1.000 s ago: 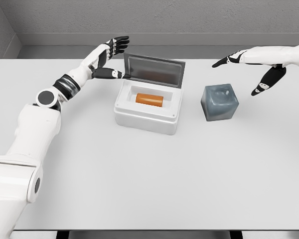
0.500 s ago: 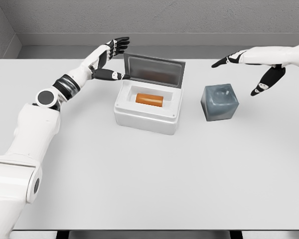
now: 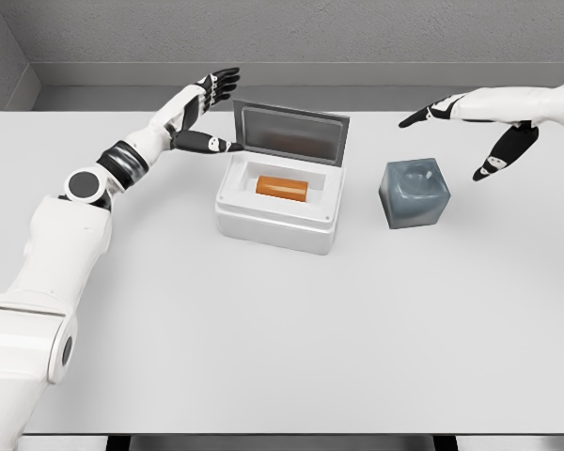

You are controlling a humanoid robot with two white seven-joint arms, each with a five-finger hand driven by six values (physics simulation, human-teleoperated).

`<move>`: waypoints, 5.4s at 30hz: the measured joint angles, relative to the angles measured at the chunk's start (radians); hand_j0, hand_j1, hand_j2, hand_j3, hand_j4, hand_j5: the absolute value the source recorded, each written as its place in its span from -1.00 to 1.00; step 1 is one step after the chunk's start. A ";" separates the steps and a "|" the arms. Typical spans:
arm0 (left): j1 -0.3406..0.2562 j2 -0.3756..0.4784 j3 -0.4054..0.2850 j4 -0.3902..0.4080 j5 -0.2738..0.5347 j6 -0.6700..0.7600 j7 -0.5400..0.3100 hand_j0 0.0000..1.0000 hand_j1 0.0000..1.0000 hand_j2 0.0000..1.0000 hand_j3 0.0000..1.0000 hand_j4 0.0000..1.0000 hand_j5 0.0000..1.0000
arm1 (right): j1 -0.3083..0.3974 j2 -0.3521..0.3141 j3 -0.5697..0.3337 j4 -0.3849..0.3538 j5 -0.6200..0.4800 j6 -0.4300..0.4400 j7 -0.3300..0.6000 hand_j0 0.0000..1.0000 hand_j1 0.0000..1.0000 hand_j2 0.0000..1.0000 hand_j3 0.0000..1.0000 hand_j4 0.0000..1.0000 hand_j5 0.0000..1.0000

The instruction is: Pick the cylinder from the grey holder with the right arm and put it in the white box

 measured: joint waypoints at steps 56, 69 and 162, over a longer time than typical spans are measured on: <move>0.057 0.053 -0.115 -0.215 0.030 0.000 0.000 1.00 1.00 1.00 1.00 1.00 1.00 | 0.000 -0.009 0.000 -0.014 0.008 0.000 0.000 1.00 1.00 1.00 1.00 1.00 1.00; 0.063 0.053 -0.108 -0.194 0.093 0.000 0.000 1.00 1.00 1.00 1.00 1.00 1.00 | 0.000 -0.011 0.000 -0.021 0.008 0.000 0.000 1.00 1.00 1.00 1.00 1.00 1.00; 0.193 0.155 -0.278 -0.465 0.263 0.000 0.000 1.00 1.00 1.00 1.00 1.00 1.00 | 0.000 -0.020 -0.001 -0.049 0.009 0.000 0.000 1.00 1.00 1.00 1.00 1.00 1.00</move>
